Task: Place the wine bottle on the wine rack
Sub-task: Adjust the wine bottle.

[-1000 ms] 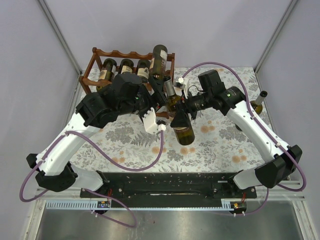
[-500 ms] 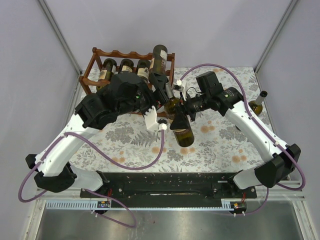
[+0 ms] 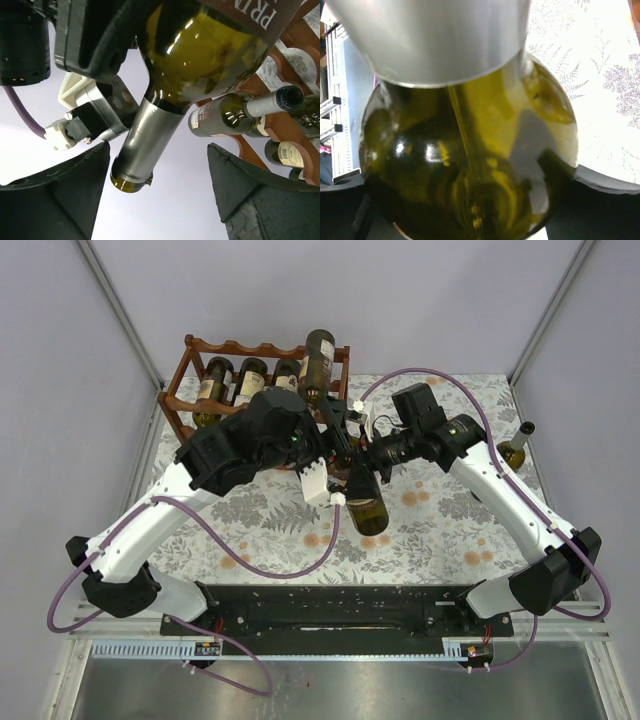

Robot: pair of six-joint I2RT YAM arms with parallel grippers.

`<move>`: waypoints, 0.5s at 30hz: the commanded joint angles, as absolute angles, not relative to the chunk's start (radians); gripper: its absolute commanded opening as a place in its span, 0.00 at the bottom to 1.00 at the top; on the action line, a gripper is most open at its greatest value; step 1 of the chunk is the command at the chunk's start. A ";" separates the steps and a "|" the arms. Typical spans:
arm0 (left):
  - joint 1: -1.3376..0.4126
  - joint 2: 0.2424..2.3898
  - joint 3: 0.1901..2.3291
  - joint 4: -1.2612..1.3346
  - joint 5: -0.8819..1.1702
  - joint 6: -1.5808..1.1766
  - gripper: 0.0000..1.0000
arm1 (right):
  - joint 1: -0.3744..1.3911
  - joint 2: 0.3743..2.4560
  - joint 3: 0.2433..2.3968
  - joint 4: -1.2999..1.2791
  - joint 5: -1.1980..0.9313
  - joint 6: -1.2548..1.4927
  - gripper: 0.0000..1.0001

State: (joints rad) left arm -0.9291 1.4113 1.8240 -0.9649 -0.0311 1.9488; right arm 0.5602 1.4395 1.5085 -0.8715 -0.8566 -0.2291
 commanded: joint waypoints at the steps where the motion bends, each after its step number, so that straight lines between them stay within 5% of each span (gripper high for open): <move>1: -0.934 1.402 1.796 -0.933 -0.087 1.962 0.79 | 0.568 1.410 1.546 -0.844 -0.920 -0.227 0.00; 9: -0.936 1.371 1.738 -0.959 -0.117 1.939 0.62 | 0.565 1.404 1.540 -0.839 -0.917 -0.225 0.00; 15: -0.945 1.370 1.723 -0.968 -0.115 1.924 0.60 | 0.566 1.410 1.554 -0.839 -0.925 -0.212 0.00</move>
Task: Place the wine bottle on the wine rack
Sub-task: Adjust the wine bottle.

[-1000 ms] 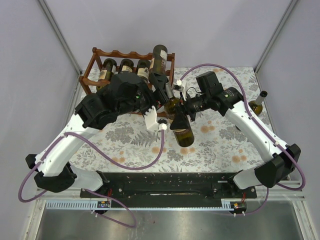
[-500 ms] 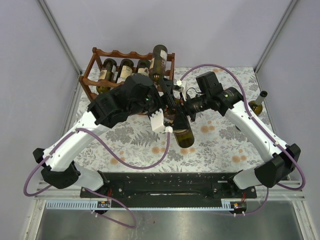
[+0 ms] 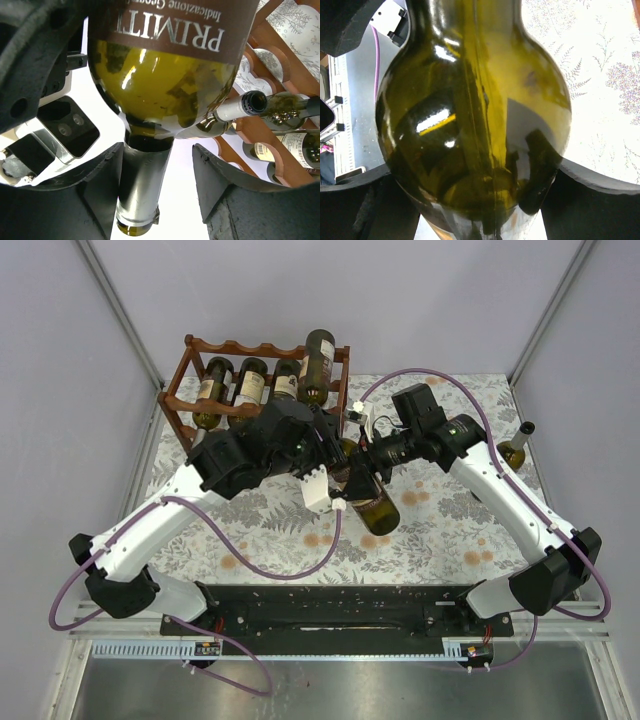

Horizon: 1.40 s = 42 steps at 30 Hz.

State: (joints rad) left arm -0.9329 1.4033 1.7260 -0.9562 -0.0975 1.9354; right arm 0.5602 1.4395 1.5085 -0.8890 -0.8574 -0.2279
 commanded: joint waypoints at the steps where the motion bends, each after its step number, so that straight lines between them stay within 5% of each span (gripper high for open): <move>1: -0.948 1.371 1.723 -0.968 -0.115 1.924 0.60 | 0.566 1.411 1.555 -0.841 -0.927 -0.210 0.00; 9: -0.965 1.387 1.709 -1.002 -0.100 1.908 0.59 | 0.566 1.413 1.560 -0.842 -0.934 -0.210 0.00; 21: -0.973 1.408 1.687 -1.008 -0.133 1.914 0.40 | 0.564 1.401 1.554 -0.845 -0.942 -0.215 0.00; 28: -0.976 1.419 1.678 -1.006 -0.170 1.934 0.00 | 0.565 1.399 1.554 -0.851 -0.948 -0.218 0.00; 42: -1.009 1.411 1.689 -1.100 -0.183 1.734 0.00 | 0.565 1.437 1.577 -0.916 -0.934 -0.247 0.00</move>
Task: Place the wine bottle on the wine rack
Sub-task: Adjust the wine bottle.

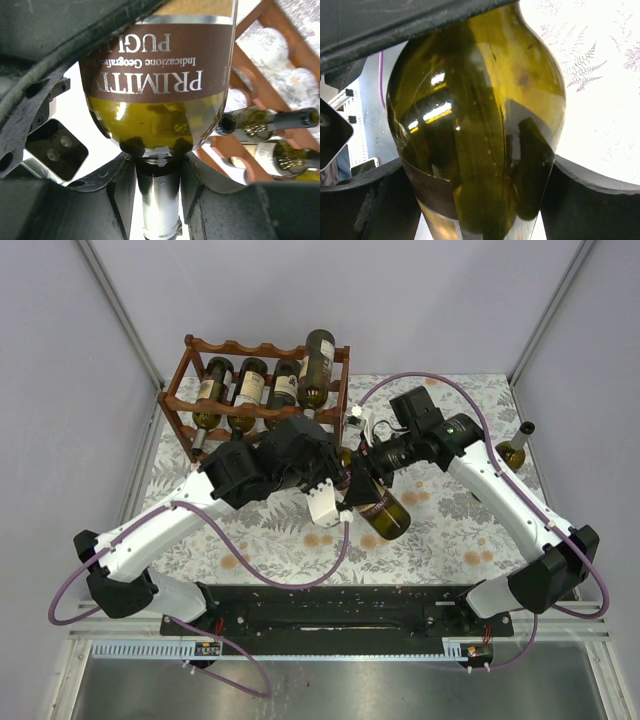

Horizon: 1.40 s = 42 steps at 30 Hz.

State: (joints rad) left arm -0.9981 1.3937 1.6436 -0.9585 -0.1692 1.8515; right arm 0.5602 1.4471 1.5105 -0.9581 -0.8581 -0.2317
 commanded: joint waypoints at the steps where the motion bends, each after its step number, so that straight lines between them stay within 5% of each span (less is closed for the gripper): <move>1: -1.014 1.416 1.703 -1.114 -0.175 1.683 0.00 | 0.565 1.439 1.575 -0.917 -0.936 -0.247 0.00; 8: -1.019 1.391 1.716 -1.154 -0.091 1.505 0.00 | 0.565 1.459 1.606 -0.936 -0.930 -0.250 0.10; 19: -1.019 1.359 1.712 -1.218 -0.028 1.404 0.00 | 0.565 1.512 1.687 -0.992 -0.939 -0.248 0.48; 26: -1.019 1.361 1.697 -1.264 -0.024 1.399 0.00 | 0.565 1.531 1.713 -1.031 -0.939 -0.258 0.61; 29: -1.019 1.362 1.689 -1.281 -0.038 1.407 0.00 | 0.565 1.549 1.730 -1.058 -0.949 -0.268 0.73; 42: -1.029 1.371 1.680 -1.287 -0.041 1.390 0.00 | 0.565 1.583 1.763 -1.100 -0.986 -0.284 0.91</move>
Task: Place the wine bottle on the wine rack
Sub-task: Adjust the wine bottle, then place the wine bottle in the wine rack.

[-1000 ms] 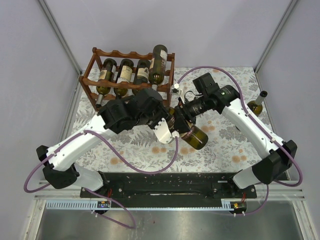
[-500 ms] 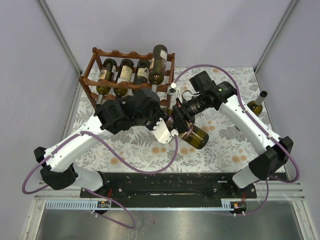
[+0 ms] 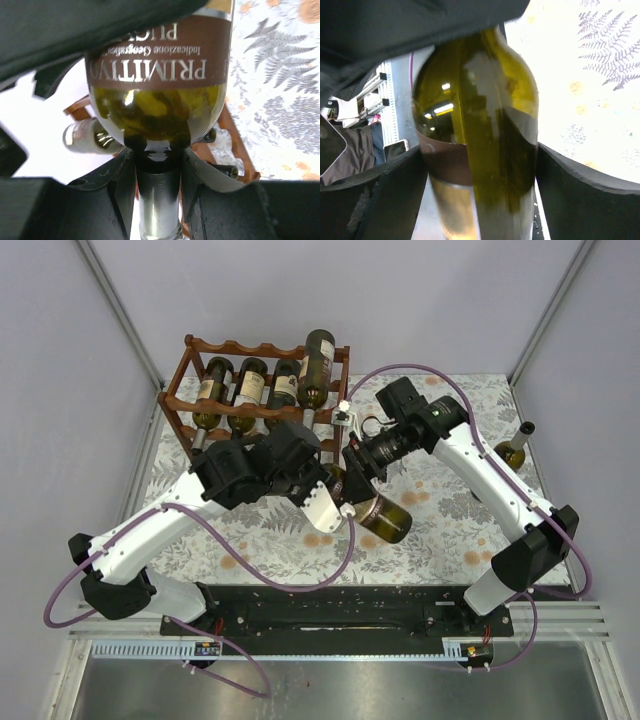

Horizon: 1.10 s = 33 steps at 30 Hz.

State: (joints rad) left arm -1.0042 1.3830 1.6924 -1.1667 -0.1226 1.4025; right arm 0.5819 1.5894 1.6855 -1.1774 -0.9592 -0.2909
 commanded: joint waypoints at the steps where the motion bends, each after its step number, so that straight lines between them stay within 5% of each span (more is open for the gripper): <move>1: -1.031 1.373 1.678 -1.285 -0.037 1.388 0.00 | 0.565 1.589 1.766 -1.109 -0.989 -0.287 0.98; 22: -1.000 1.351 1.657 -1.239 -0.028 1.258 0.00 | 0.555 1.519 1.759 -1.022 -0.818 -0.235 0.99; 33: -0.773 1.207 1.634 -1.123 0.211 1.033 0.00 | 0.414 1.477 1.874 -0.900 -0.681 -0.087 0.99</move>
